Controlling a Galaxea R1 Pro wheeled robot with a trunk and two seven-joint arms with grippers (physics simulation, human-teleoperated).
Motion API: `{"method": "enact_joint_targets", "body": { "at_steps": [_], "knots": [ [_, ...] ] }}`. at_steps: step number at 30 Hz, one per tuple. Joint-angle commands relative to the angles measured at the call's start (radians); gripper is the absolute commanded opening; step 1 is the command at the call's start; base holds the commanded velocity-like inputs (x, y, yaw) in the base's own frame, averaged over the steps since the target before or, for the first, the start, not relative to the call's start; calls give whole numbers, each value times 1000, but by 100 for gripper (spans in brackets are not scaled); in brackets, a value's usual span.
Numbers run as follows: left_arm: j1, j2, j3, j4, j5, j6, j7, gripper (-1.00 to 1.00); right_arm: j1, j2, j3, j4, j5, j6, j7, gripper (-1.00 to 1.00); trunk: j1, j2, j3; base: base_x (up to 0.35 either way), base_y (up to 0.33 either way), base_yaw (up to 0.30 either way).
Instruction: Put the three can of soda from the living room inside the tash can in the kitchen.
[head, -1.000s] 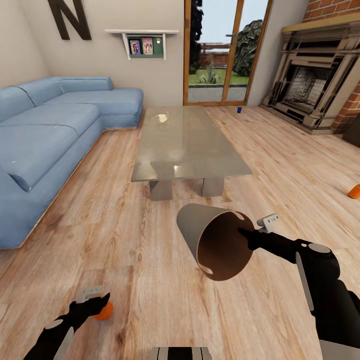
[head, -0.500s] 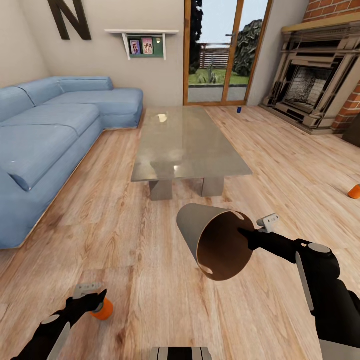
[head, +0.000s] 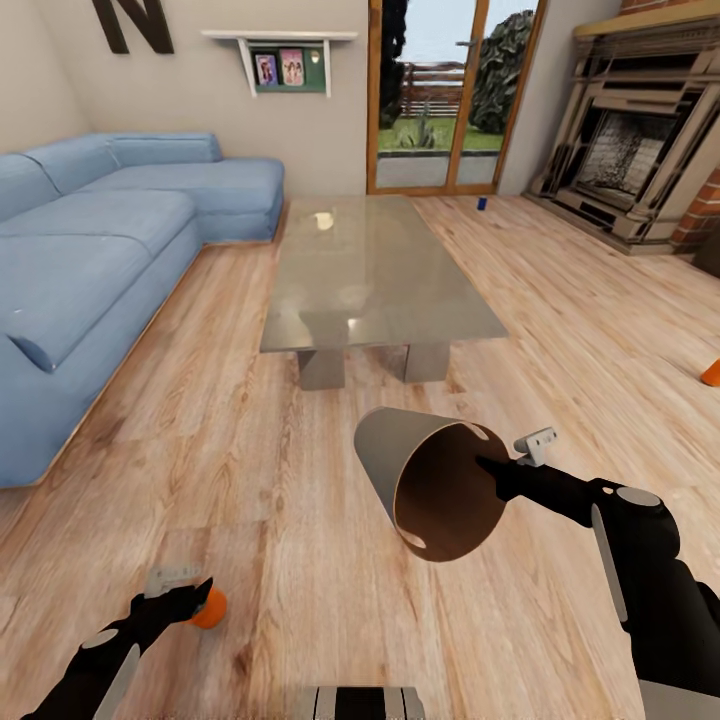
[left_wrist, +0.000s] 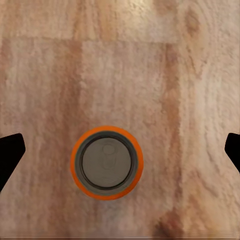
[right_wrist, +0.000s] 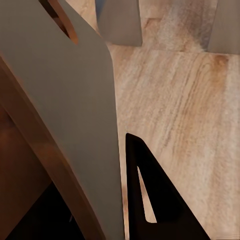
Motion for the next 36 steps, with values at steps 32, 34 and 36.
{"method": "enact_joint_targets", "body": {
  "at_steps": [32, 34, 36],
  "knots": [
    [1, -1, 2, -20, 1, -3, -37, 100, 0, 0, 6, -1, -19, 3, 8, -100, 4, -2, -35, 46, 17, 0],
    [1, -1, 2, -21, 1, -2, -38, 100, 0, 0, 6, -1, -19, 3, 8, -100, 5, -3, -43, 4, 2, 0],
    [1, -1, 2, -21, 1, -1, -38, 100, 0, 0, 6, -1, -19, 3, 8, -100, 6, -3, -50, 2, 1, 0]
  ]
}}
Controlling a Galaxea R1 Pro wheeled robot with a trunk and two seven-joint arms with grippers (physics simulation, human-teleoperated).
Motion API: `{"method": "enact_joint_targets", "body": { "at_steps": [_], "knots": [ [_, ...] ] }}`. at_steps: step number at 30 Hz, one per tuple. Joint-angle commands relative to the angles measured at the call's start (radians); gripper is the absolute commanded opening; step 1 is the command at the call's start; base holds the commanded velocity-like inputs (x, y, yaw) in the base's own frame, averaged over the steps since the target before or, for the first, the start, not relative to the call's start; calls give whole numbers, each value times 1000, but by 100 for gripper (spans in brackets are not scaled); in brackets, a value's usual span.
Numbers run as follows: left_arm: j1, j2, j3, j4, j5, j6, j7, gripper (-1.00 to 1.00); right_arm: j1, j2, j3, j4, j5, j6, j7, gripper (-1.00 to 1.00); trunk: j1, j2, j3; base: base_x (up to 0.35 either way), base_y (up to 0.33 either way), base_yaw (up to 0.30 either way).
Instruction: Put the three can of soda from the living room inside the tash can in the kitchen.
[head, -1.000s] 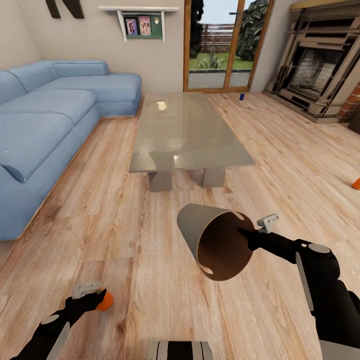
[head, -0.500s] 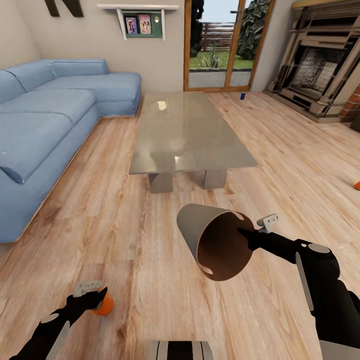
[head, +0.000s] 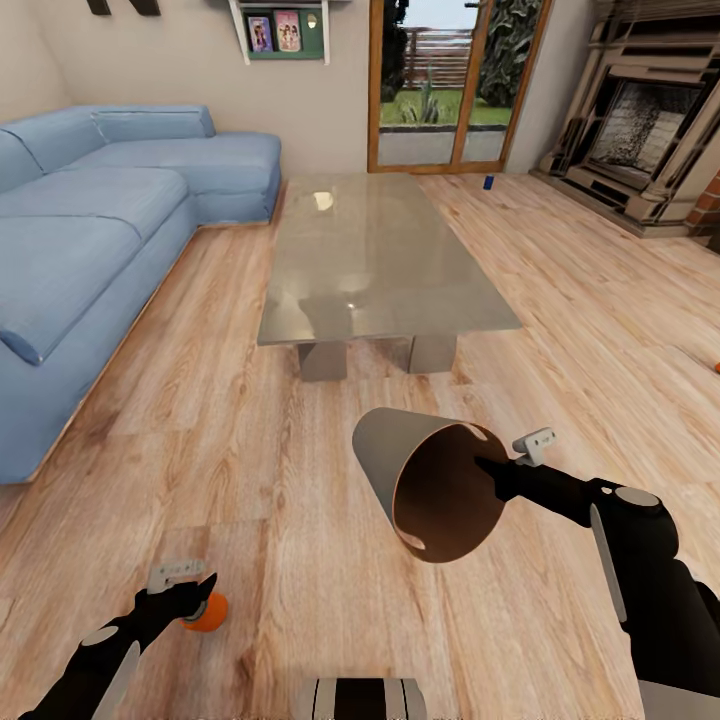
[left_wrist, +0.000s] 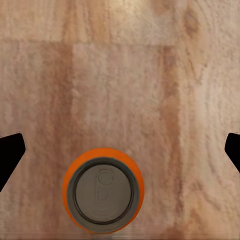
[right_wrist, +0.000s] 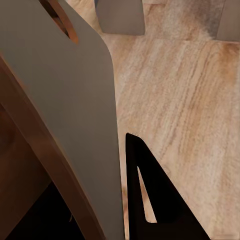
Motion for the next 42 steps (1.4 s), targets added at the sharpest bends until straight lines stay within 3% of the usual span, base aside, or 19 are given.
{"method": "enact_joint_targets", "body": {
  "at_steps": [1, 20, 30, 42],
  "knots": [
    [0, 0, 0, 0, 0, 0, 0, 100, 0, 0, 0, -1, -18, 6, 5, -100, 0, 0, -4, 1, 1, 0],
    [2, 0, 0, 6, 0, 4, -2, 100, 1, 1, 0, 0, -18, 6, 3, -100, 9, -5, -77, 0, 0, 0],
    [3, 0, 1, 1, 0, 2, -2, 100, 1, 1, 0, 1, -18, 6, 2, -100, 9, -5, -77, 0, 0, 0],
    [2, 0, 2, 1, 0, 2, -2, 100, 1, 1, 2, 1, -18, 6, 2, -100, 14, -8, -124, 0, 0, 0]
  ]
}}
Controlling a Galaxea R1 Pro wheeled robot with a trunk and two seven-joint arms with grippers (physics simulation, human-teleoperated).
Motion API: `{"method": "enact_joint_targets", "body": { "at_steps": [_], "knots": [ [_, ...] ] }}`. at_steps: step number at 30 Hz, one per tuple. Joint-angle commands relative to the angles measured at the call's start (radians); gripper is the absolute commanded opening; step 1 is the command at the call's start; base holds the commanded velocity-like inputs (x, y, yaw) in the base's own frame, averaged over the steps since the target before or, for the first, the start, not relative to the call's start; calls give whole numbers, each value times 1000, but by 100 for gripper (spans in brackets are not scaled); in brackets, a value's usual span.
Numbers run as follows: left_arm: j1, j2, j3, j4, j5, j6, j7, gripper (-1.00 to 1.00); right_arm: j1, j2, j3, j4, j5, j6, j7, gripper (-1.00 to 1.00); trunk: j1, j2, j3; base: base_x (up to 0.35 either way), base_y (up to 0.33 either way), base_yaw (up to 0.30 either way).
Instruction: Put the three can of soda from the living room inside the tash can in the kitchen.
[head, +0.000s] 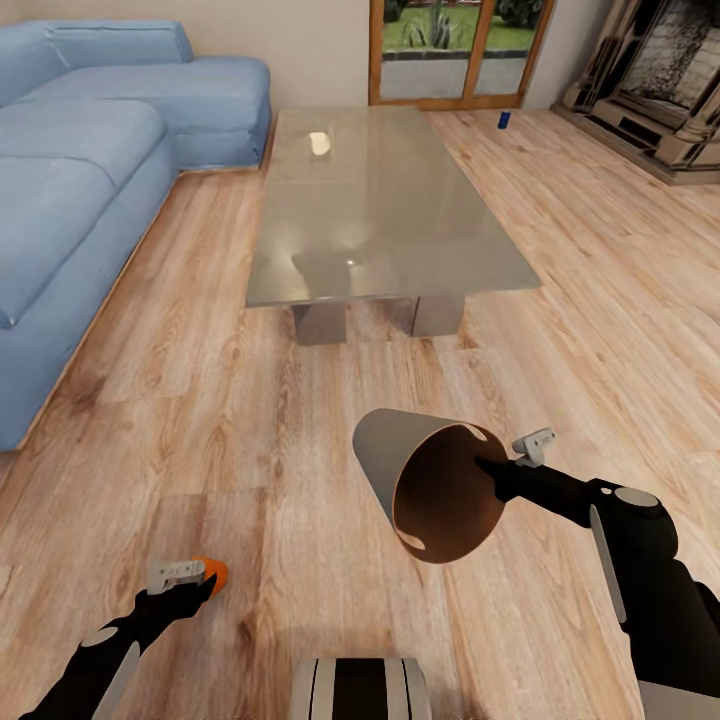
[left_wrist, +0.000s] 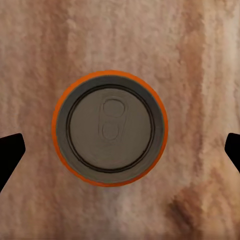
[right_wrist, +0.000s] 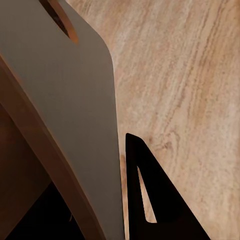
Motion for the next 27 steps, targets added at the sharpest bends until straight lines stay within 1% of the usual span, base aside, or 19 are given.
{"method": "enact_joint_targets", "body": {
  "at_steps": [1, 9, 14, 24, 27],
  "knots": [
    [0, 0, 0, 0, 0, 0, 0, 100, 0, 0, 1, -1, -19, 7, 5, -100, 0, 0, 0, 0, 0, 0],
    [1, 0, 0, -2, 0, -4, 0, 100, 0, 0, 1, -1, -17, 7, 5, -100, 0, 0, 0, 16, 4, 0],
    [1, 1, 0, -5, 0, -2, -3, 100, 0, 0, 1, -1, 6, 7, 7, -100, 0, 0, 0, 168, 89, 0],
    [3, -1, -1, -31, 0, -3, -11, 100, 0, 0, 1, -1, 17, 7, 6, -100, 0, 0, 0, 38, 21, 0],
    [3, -1, -1, -33, 0, -3, -11, 100, 0, 0, 1, -1, 17, 7, 6, -100, 1, -1, -12, 3, 1, 0]
  ]
}}
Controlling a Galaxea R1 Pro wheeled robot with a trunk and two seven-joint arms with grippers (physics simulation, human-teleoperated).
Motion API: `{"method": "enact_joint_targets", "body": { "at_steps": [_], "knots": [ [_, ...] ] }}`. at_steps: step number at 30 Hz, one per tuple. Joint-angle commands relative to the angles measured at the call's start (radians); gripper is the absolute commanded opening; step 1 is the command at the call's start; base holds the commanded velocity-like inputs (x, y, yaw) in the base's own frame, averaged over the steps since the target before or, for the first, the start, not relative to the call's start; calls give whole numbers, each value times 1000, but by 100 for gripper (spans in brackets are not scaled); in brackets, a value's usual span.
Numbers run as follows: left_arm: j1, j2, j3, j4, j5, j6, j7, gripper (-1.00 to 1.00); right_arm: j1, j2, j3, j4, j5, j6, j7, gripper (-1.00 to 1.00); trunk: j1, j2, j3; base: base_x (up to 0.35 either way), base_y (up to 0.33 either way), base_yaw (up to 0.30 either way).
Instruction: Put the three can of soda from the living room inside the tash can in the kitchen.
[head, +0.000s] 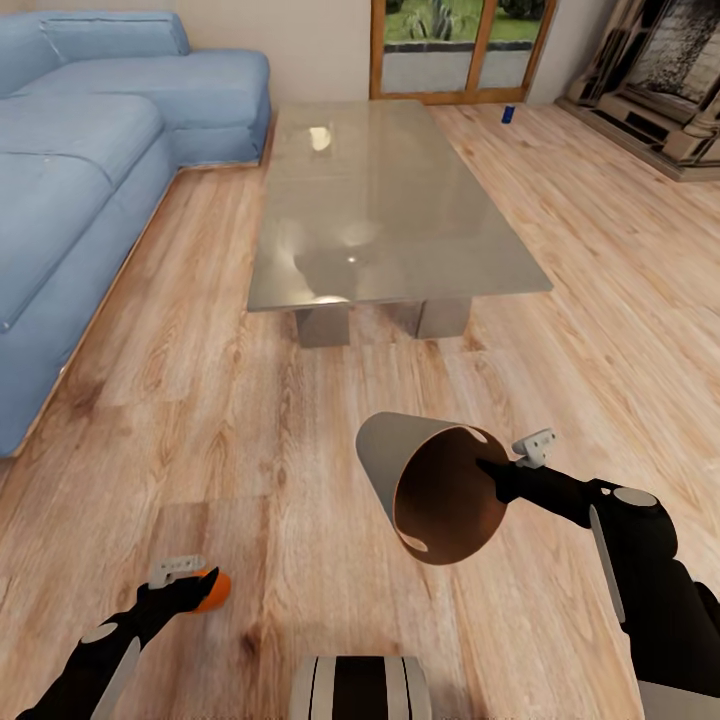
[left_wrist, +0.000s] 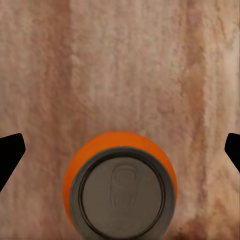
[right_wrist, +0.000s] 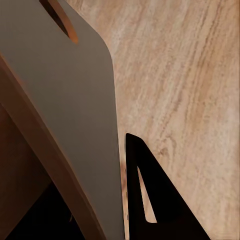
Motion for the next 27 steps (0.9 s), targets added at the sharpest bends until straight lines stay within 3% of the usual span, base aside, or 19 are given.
{"method": "enact_joint_targets", "body": {
  "at_steps": [1, 13, 27],
  "knots": [
    [0, 0, 0, 0, 0, 0, 0, 100, 0, 0, 1, -1, -20, 8, 5, -100, 0, 0, -4, 1, 1, 0],
    [0, 0, 0, -1, 0, 2, -1, 100, 0, 0, 1, -1, -19, 8, 5, -100, 6, -3, -50, 0, 0, 0],
    [0, -2, 0, -1, 0, 2, -1, 100, 1, 2, 2, -1, -19, 8, 5, -100, 6, -3, -50, 0, 0, 0]
  ]
}}
